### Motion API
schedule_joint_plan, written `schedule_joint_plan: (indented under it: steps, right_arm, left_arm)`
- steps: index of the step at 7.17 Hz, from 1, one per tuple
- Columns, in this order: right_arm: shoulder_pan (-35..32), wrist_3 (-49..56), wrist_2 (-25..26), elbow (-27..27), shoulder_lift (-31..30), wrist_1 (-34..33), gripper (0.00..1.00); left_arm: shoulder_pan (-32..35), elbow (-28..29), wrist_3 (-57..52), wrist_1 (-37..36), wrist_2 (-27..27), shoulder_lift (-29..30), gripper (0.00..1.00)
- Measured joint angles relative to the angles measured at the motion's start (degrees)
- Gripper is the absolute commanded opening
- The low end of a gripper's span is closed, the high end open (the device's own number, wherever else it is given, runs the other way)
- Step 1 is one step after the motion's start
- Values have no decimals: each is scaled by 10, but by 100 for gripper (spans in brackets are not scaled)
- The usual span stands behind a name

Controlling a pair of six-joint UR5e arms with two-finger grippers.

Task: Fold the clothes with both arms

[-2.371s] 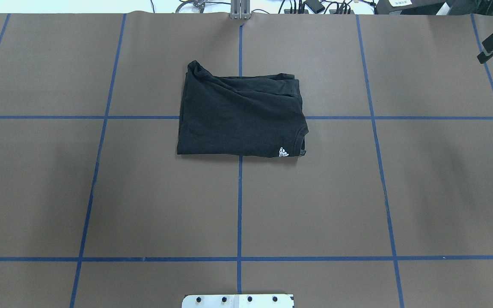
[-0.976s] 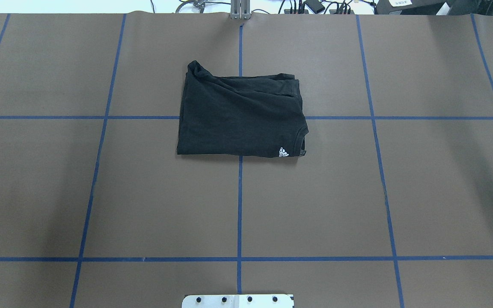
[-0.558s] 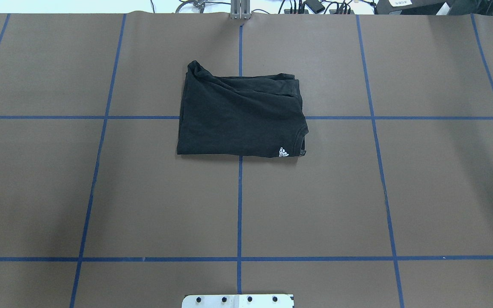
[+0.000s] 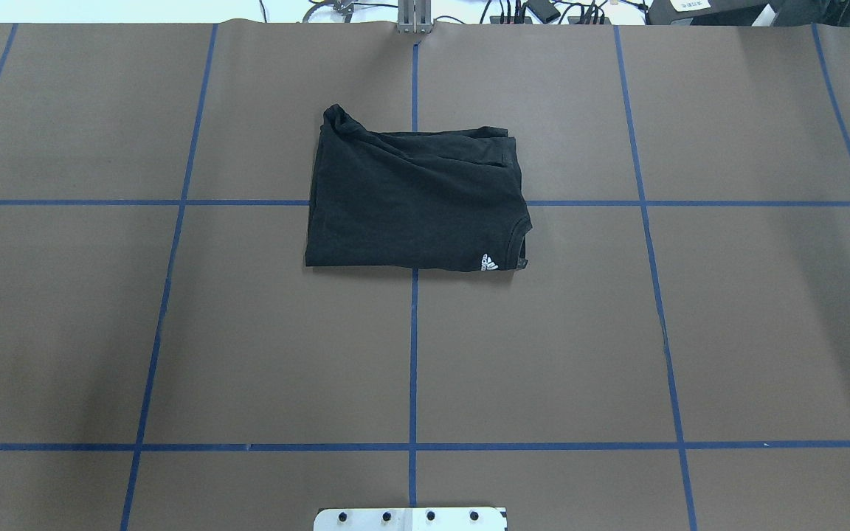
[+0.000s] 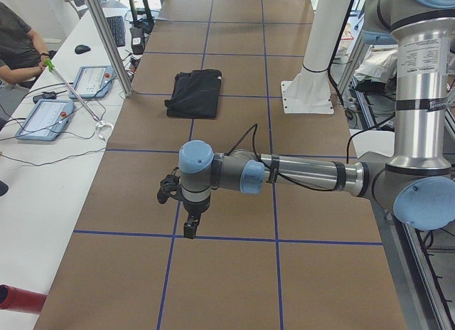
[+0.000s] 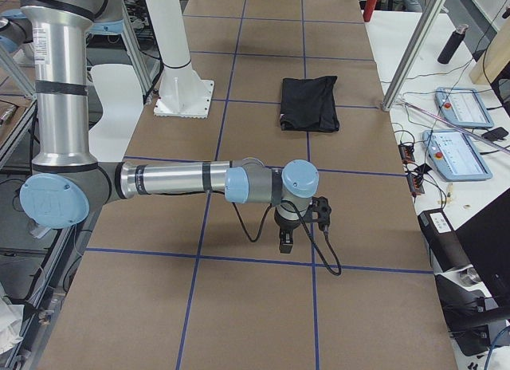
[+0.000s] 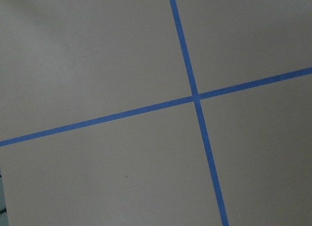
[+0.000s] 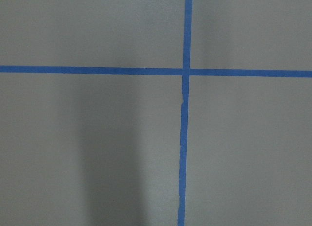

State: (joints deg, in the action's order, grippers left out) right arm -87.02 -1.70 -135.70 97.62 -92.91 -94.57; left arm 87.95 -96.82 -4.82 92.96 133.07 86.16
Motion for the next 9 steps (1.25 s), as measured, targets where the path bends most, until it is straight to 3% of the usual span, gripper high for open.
schedule_joint_plan:
  steps: [2, 5, 9]
  right_arm:
    - [-6, 9, -1, 8, -22, 0, 100]
    - [-20, 48, 5, 11, -38, -1, 100]
    - [-35, 46, 48, 74, -37, -58, 100]
  left_arm:
    - [0, 6, 1, -2, 35, 4, 100]
    - [0, 5, 6, -4, 35, 14, 100]
    - [-1, 4, 7, -4, 34, 20, 100]
